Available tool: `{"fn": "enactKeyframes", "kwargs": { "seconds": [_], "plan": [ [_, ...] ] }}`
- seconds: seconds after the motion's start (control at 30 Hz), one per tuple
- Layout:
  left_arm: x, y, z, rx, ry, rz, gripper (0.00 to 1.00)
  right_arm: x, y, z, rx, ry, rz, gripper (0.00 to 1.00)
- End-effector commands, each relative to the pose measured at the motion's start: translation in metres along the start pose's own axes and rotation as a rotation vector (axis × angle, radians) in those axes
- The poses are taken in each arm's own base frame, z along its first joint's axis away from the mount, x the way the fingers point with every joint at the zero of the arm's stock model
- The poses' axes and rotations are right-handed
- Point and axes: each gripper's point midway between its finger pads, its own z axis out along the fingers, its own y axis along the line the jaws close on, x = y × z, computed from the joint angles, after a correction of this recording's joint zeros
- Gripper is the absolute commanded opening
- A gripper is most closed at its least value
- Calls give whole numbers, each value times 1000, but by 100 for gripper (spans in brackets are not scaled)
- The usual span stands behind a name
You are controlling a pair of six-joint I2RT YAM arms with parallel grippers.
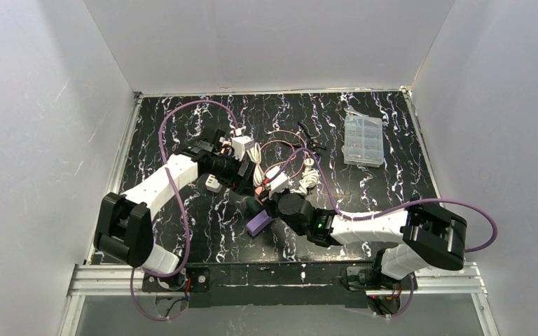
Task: Insert the plug
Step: Insert the plug into the socket.
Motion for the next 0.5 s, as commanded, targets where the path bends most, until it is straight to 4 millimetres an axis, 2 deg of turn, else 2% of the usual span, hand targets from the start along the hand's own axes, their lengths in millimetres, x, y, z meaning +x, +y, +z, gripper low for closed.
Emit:
{"fn": "enactKeyframes", "kwargs": {
  "seconds": [0.0,0.47],
  "plan": [
    [-8,-2,-2,-4,-11,18,88,-10,0,2,16,-53,24,1],
    [-5,-2,-2,-6,-7,16,88,-1,-2,-3,4,-26,5,1]
  ]
}}
